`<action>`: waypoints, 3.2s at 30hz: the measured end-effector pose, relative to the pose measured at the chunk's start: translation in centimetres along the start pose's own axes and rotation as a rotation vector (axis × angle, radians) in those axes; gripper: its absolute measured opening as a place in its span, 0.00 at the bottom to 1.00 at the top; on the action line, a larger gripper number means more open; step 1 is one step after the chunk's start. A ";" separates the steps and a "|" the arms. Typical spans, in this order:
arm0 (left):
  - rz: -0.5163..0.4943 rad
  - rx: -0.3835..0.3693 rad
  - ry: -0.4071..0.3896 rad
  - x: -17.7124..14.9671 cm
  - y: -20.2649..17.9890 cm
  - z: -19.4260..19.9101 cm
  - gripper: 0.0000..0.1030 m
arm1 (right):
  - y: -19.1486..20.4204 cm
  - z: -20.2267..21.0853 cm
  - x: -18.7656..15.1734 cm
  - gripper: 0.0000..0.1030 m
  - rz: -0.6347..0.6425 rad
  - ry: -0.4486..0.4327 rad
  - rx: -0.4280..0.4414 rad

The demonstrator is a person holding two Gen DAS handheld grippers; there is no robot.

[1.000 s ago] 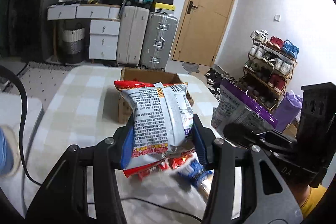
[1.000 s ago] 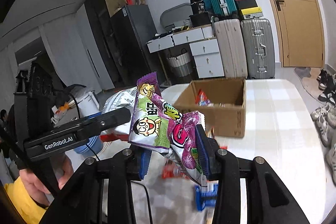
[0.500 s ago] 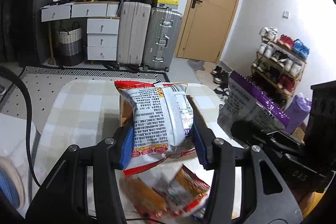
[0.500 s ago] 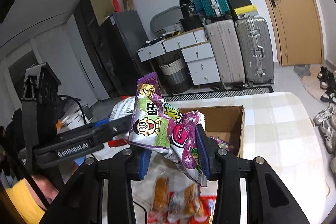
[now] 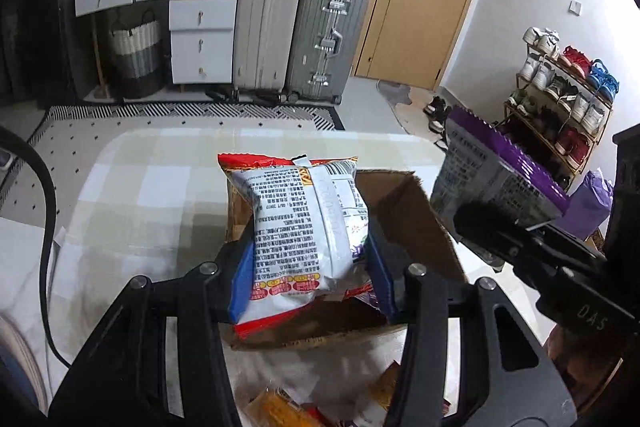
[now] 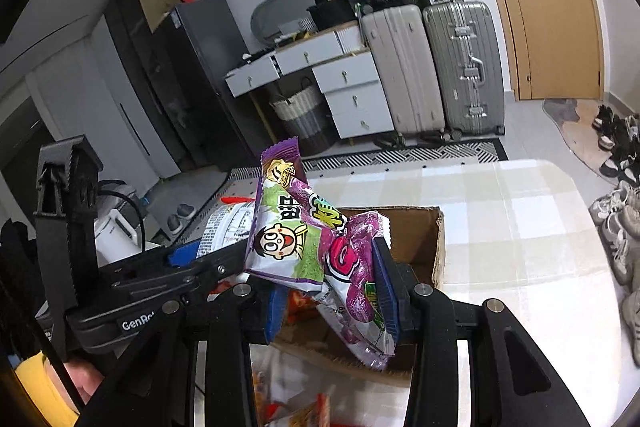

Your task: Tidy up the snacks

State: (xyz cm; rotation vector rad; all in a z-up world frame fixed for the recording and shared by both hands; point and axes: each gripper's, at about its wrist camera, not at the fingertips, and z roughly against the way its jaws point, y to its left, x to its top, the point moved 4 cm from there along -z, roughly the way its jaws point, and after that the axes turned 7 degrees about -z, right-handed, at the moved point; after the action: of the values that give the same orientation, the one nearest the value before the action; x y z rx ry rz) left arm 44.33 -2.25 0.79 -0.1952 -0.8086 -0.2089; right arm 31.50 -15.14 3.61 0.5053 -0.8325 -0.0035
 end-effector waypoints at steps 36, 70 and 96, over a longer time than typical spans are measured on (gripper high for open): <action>-0.003 0.048 0.050 -3.1 2.0 -8.0 0.74 | -3.4 -6.7 -1.9 0.38 -0.007 0.156 -0.116; 0.022 0.066 -0.037 -4.9 -1.3 3.0 0.99 | 0.0 -0.2 -3.0 0.49 0.067 0.114 -0.175; 0.026 0.111 -0.198 -14.1 -7.6 27.6 0.99 | 6.5 19.0 -9.9 0.85 0.172 -0.088 -0.189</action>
State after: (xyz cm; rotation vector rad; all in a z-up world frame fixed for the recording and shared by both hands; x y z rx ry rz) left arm 13.72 -1.10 9.84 -0.1228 -1.0108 -0.1211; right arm 10.04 -15.58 10.10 0.2558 -0.9497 0.0535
